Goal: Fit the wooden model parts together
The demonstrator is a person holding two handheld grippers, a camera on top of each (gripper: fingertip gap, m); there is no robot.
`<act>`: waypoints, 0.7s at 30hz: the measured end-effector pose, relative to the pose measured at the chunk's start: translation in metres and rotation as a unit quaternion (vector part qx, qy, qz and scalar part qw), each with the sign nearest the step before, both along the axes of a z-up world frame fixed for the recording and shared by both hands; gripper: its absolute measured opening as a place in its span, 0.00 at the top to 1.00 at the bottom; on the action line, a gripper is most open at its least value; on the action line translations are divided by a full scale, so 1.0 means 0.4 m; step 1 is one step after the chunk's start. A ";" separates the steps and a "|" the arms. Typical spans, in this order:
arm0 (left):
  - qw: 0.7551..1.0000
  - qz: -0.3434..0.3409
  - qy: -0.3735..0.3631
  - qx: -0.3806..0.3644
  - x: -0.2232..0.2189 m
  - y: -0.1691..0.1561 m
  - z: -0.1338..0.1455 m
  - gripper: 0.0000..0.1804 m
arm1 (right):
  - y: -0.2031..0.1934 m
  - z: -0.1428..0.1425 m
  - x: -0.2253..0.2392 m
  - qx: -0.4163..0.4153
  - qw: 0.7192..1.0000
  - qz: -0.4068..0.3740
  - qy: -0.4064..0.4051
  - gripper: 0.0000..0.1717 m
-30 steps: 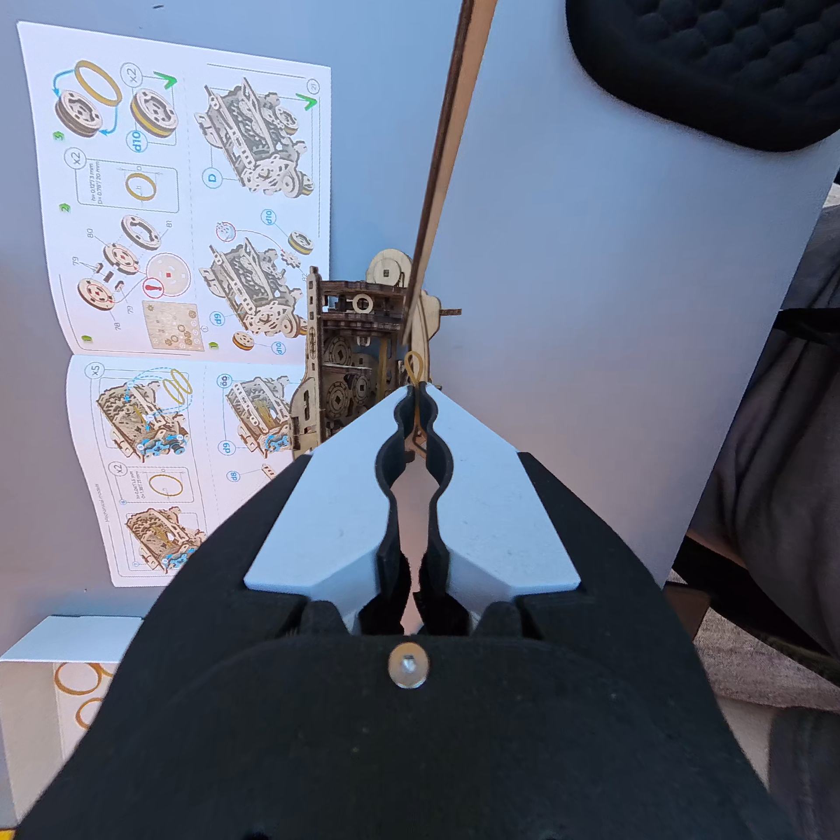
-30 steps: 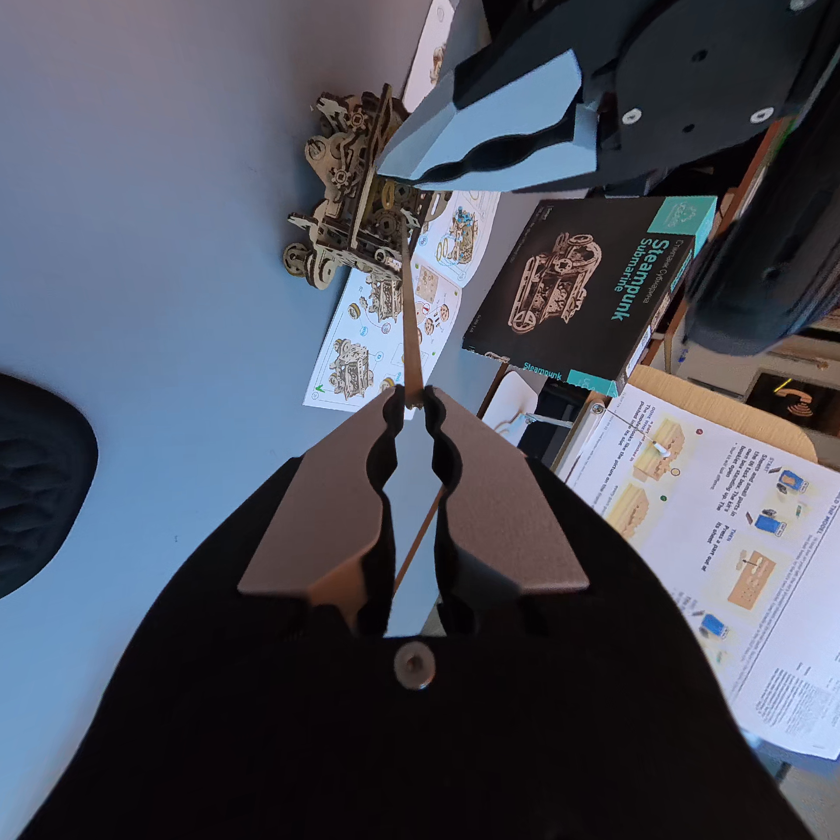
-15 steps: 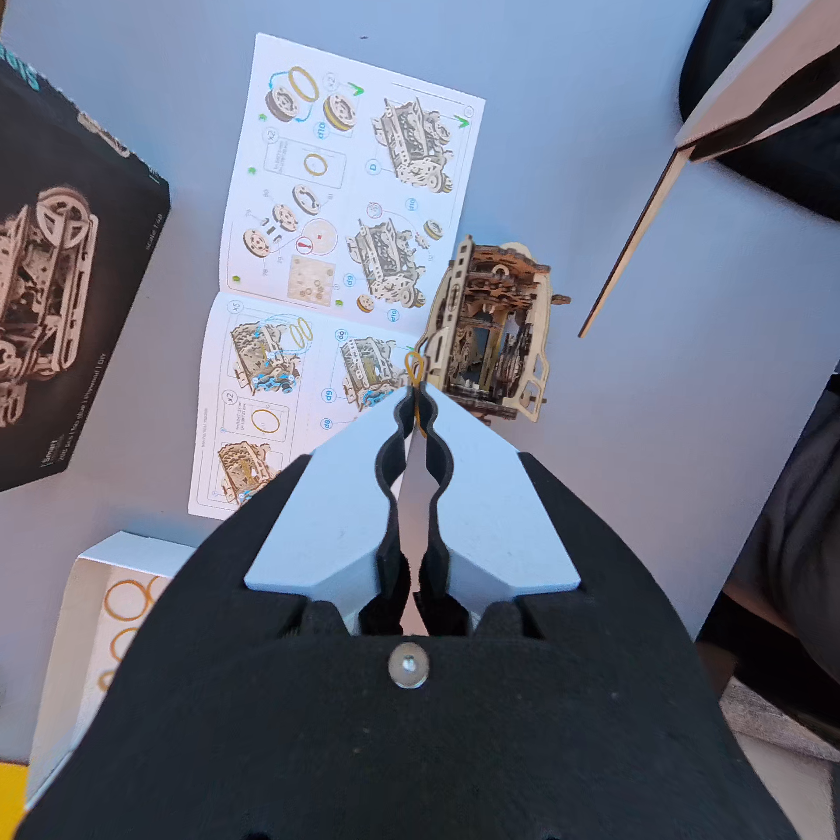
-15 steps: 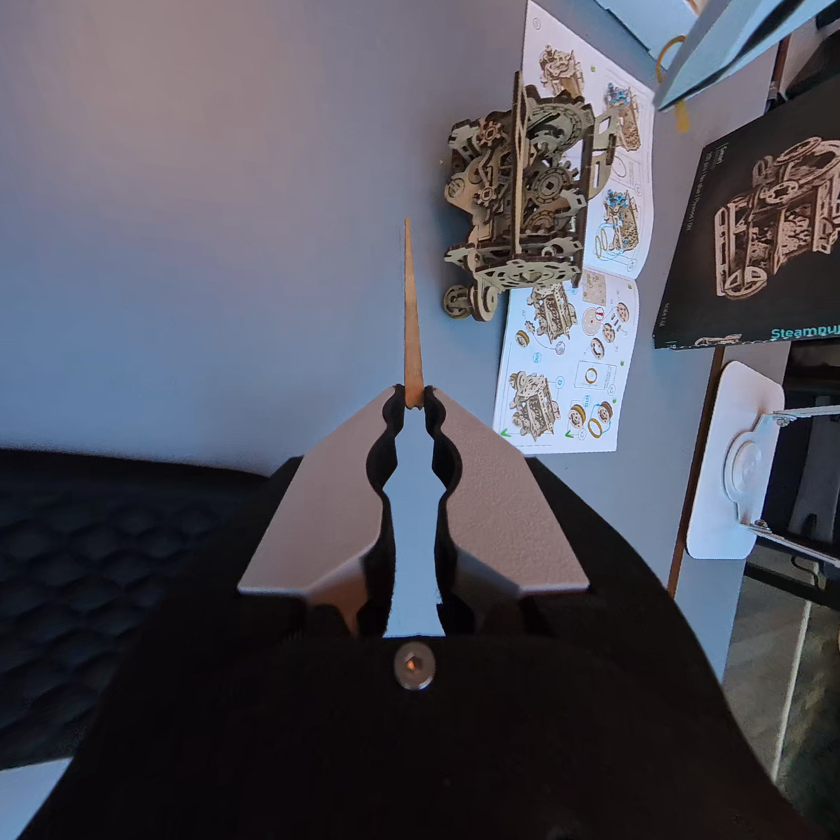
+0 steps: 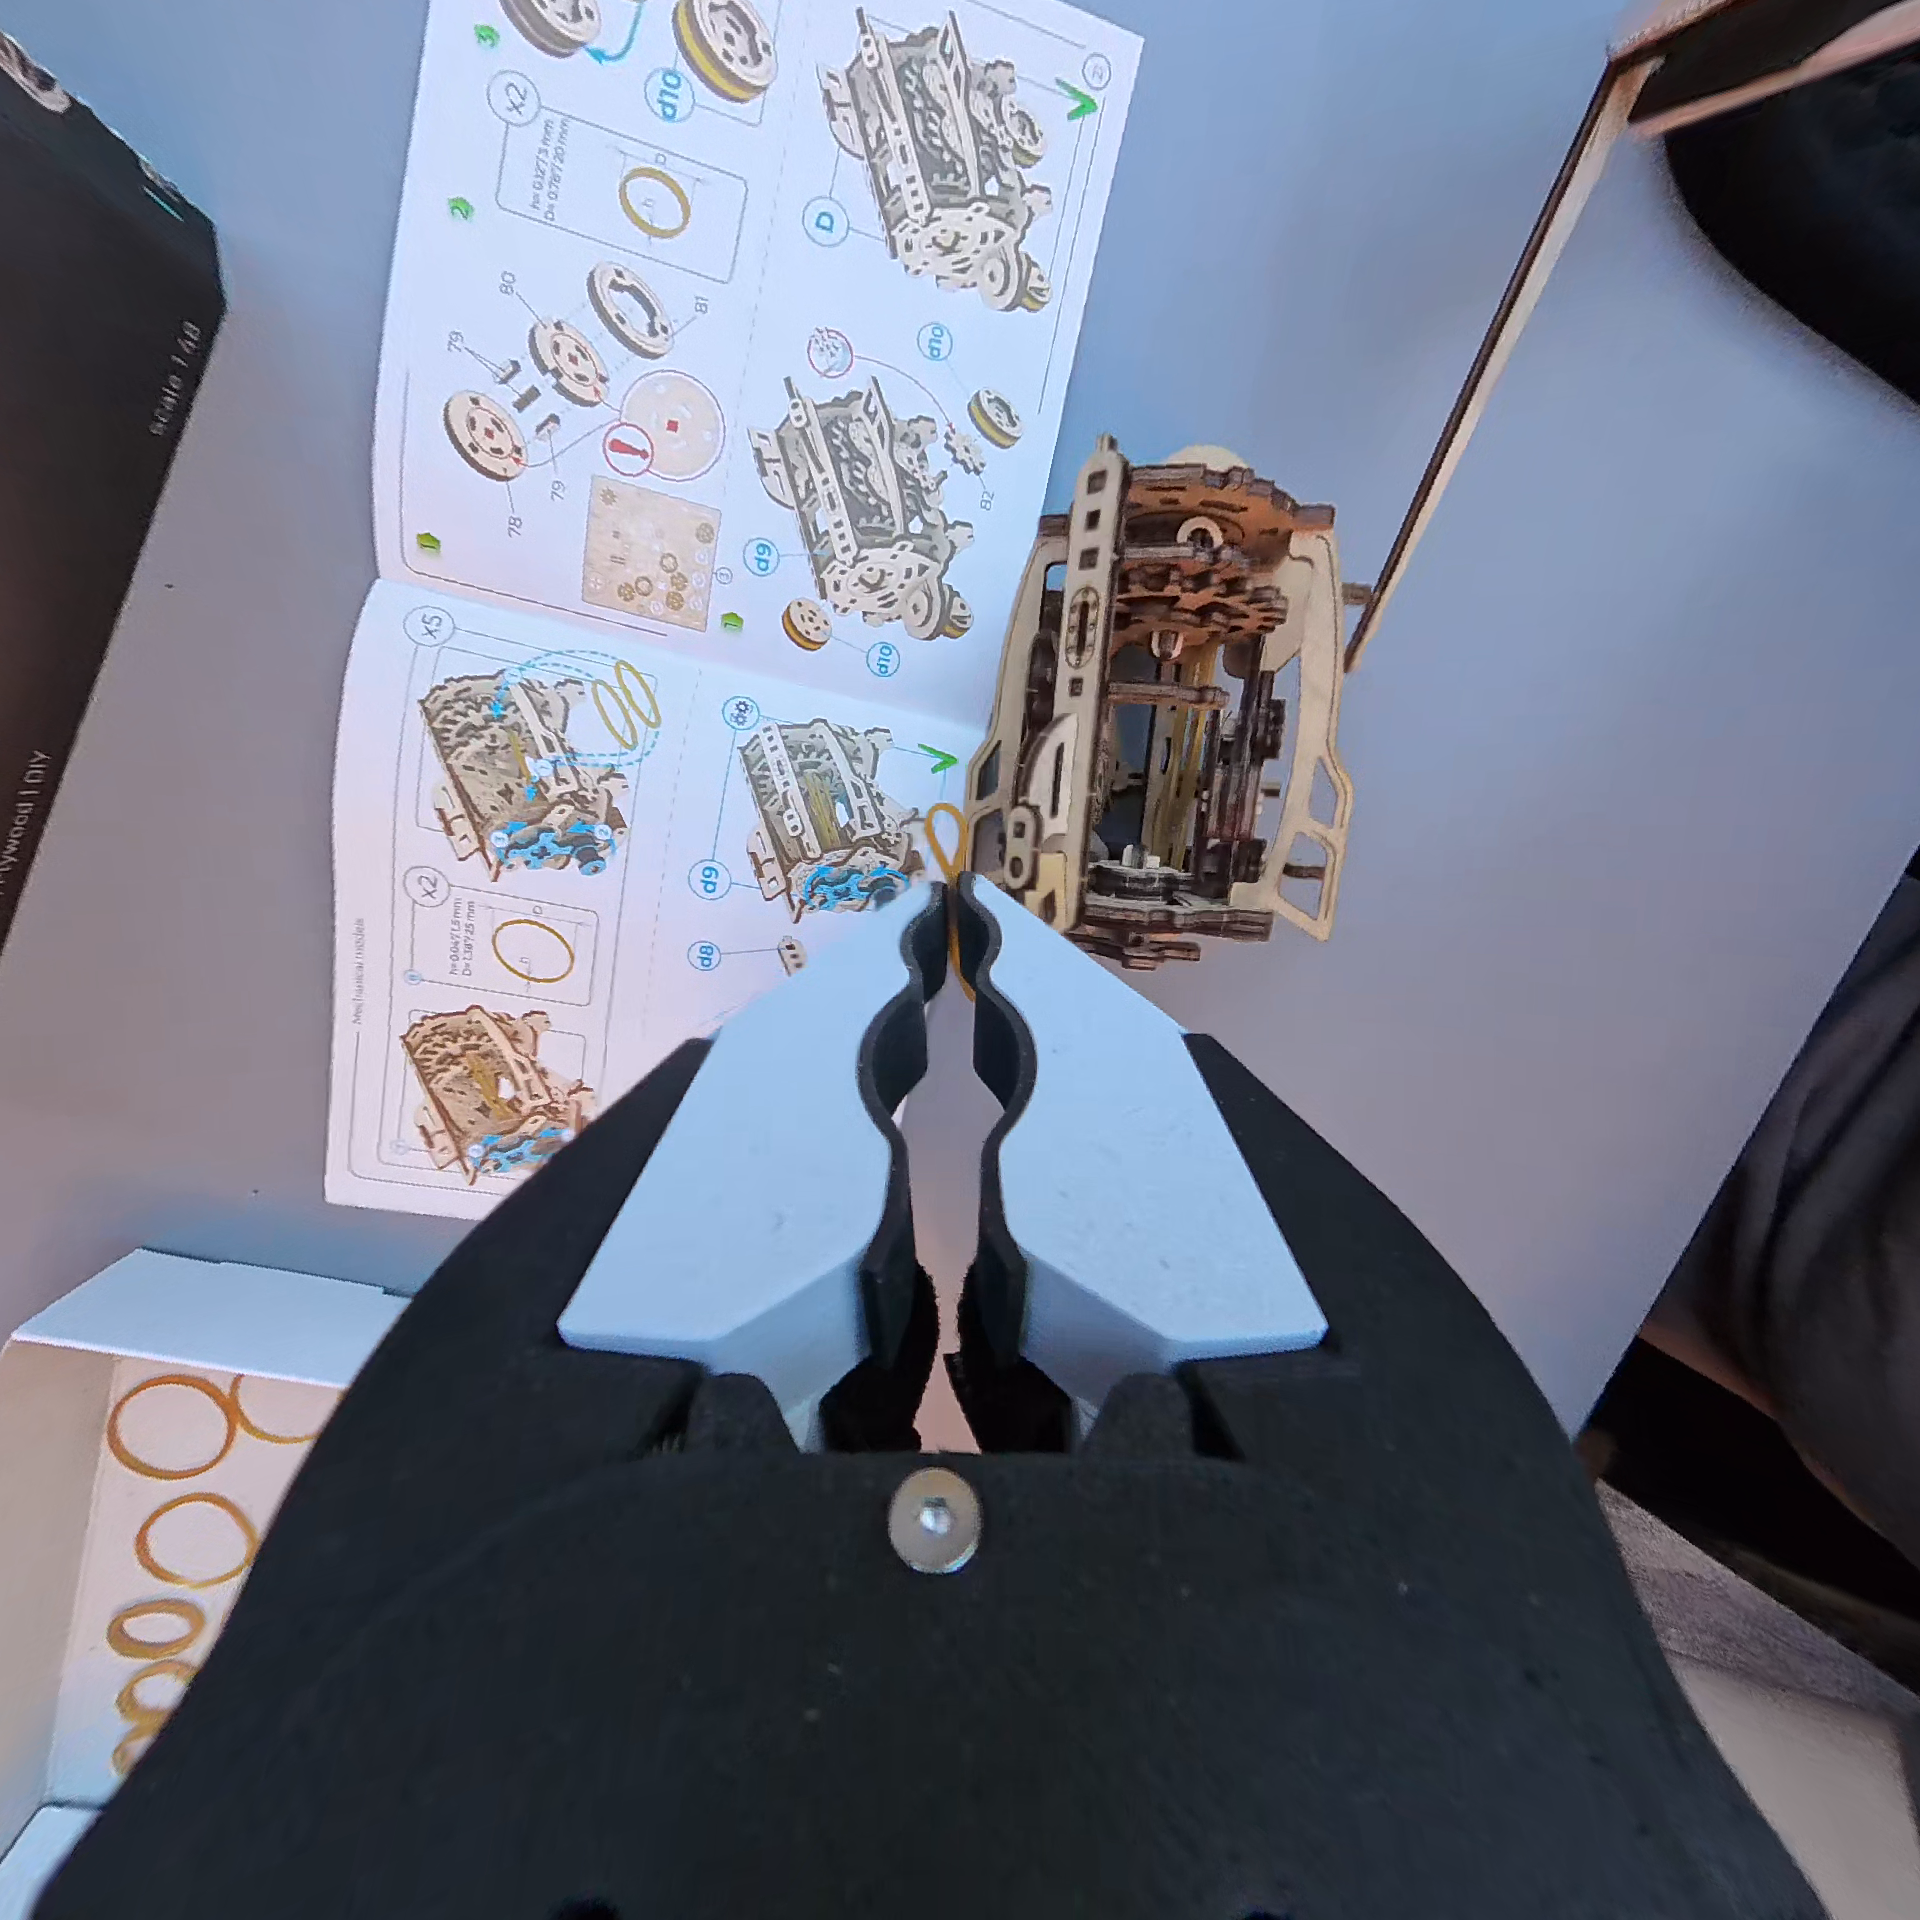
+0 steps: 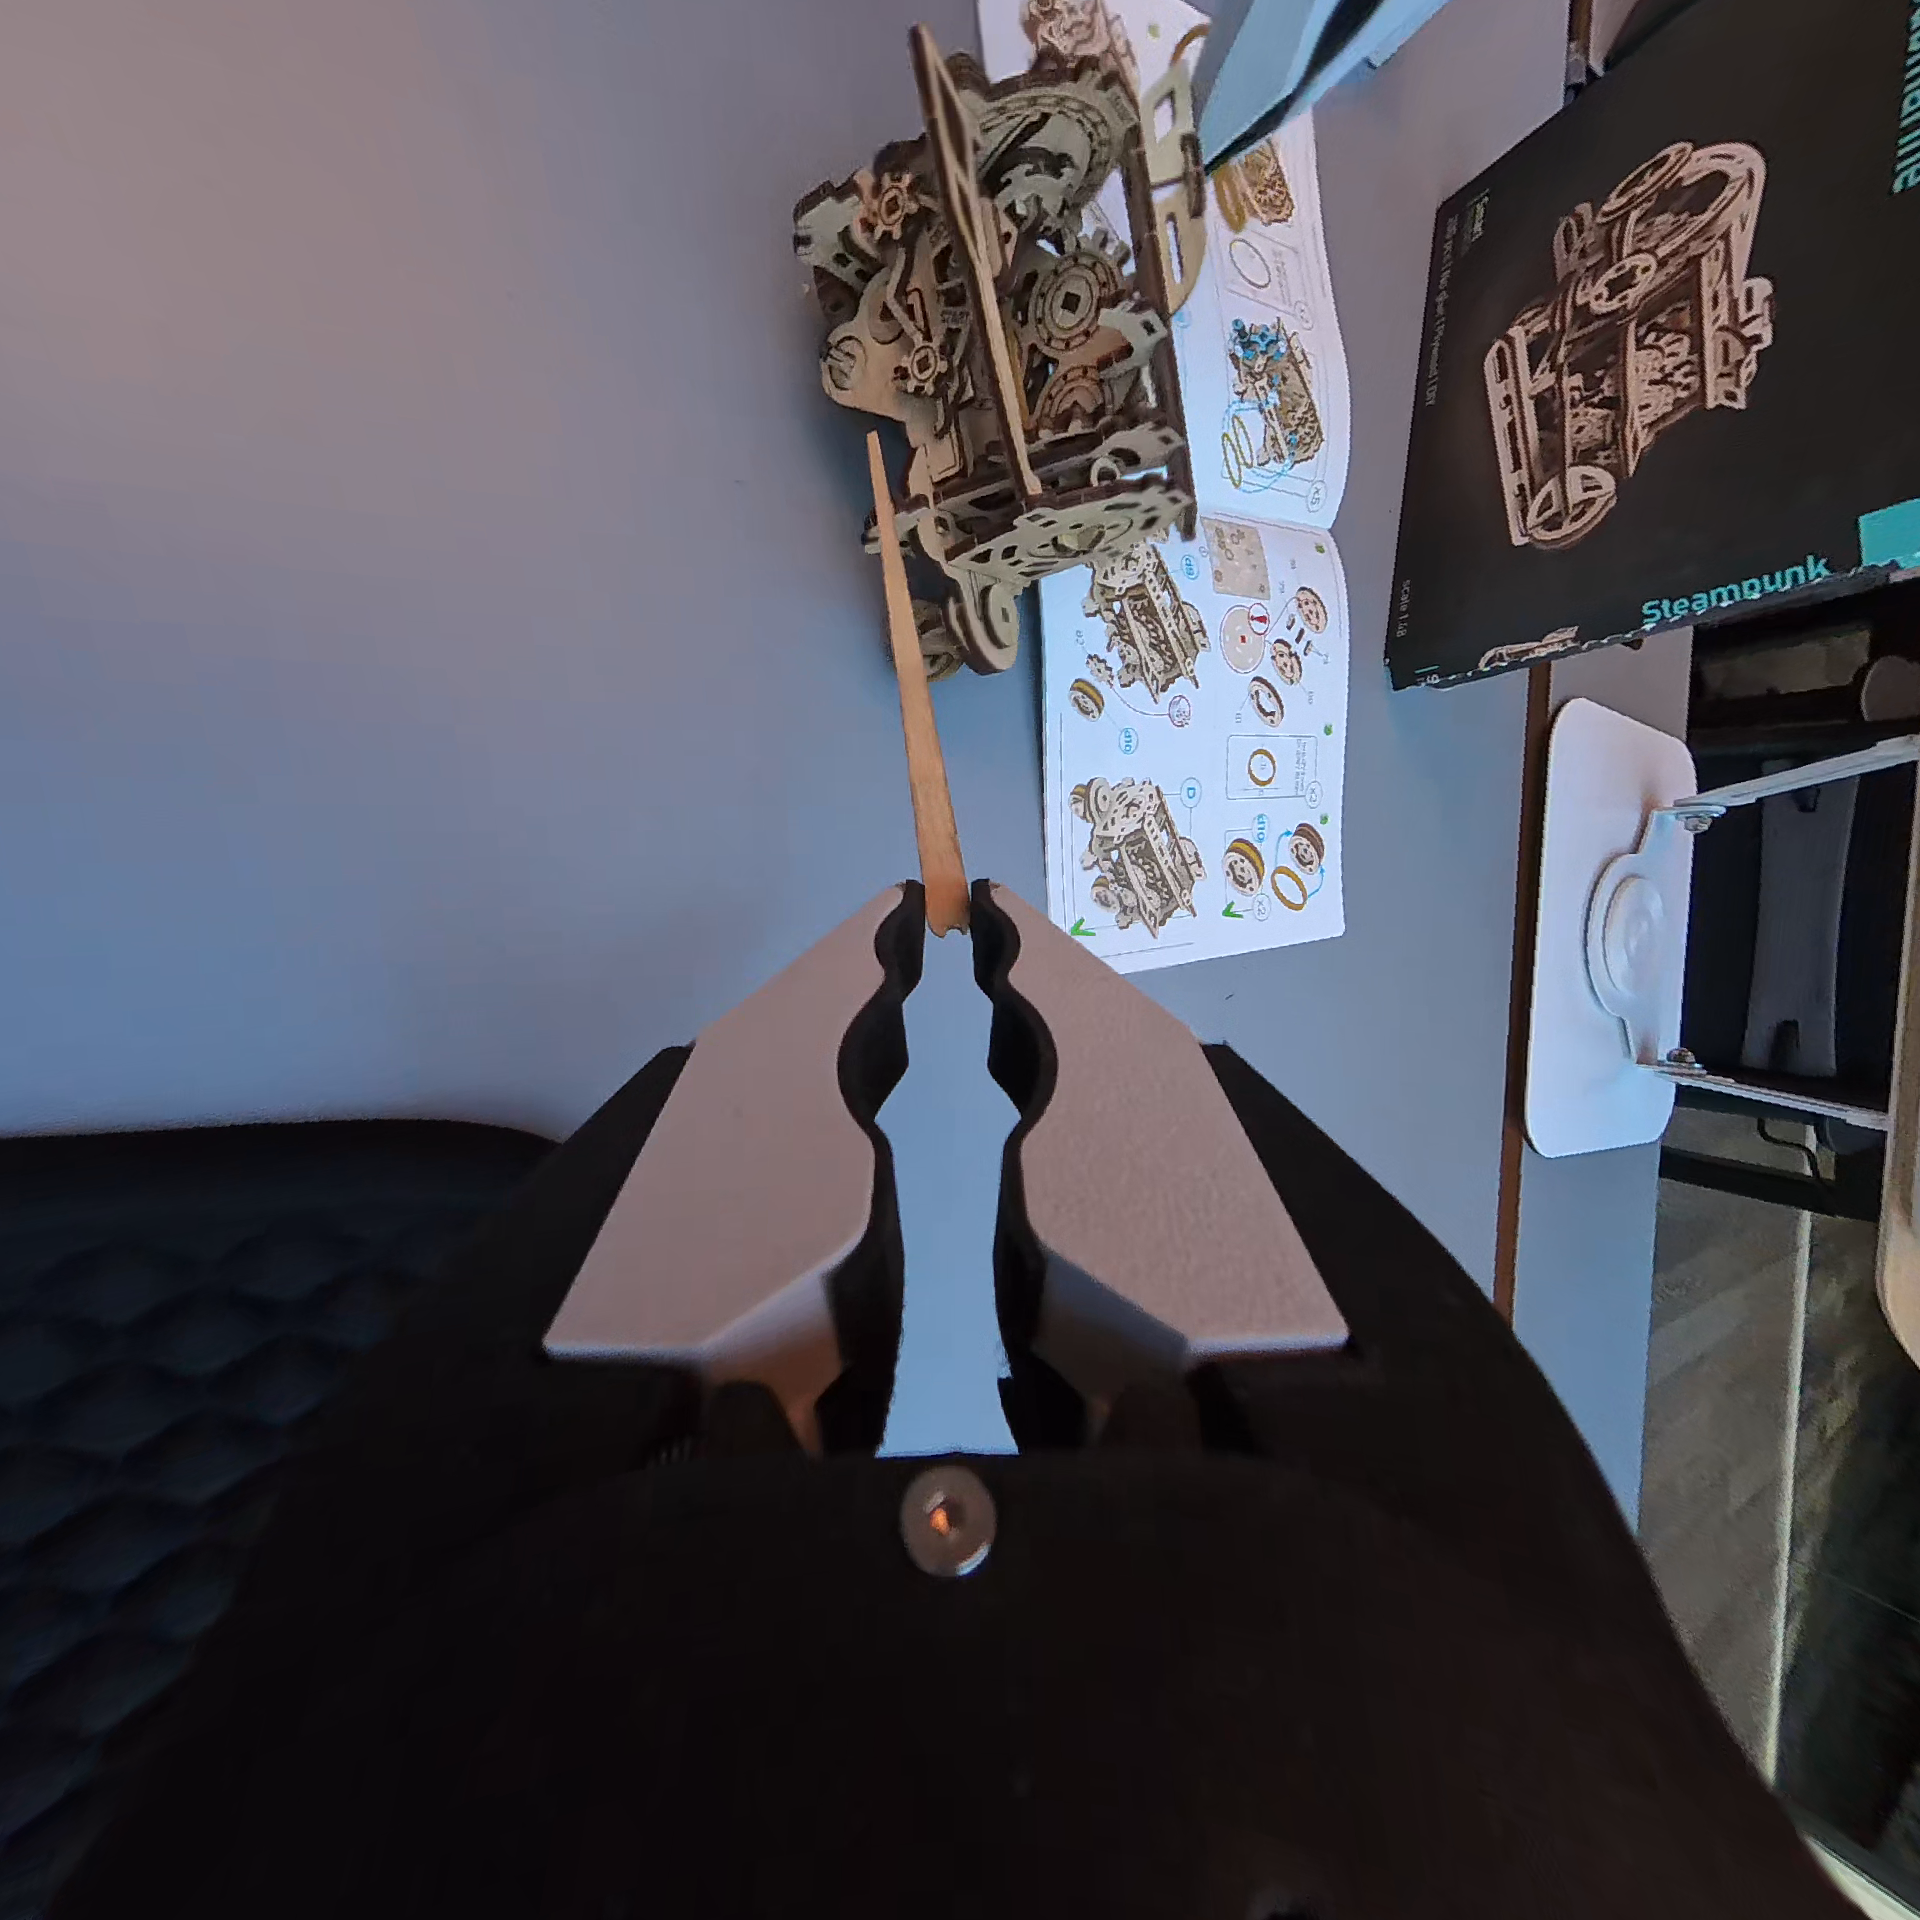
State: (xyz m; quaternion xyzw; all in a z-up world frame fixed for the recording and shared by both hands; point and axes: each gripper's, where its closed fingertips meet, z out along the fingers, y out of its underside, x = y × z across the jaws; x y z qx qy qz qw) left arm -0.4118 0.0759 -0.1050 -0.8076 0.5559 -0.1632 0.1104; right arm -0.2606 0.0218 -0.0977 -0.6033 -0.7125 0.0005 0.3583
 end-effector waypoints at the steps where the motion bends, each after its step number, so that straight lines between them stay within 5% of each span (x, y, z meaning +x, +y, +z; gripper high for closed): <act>1: 1.000 -0.001 0.002 -0.007 -0.001 -0.007 -0.003 1.00 | 0.004 -0.001 0.003 0.001 1.000 -0.002 0.001 0.96; 21: 0.997 0.022 -0.007 -0.071 -0.025 -0.105 -0.066 1.00 | 0.038 -0.026 0.026 -0.018 0.999 -0.010 0.044 0.96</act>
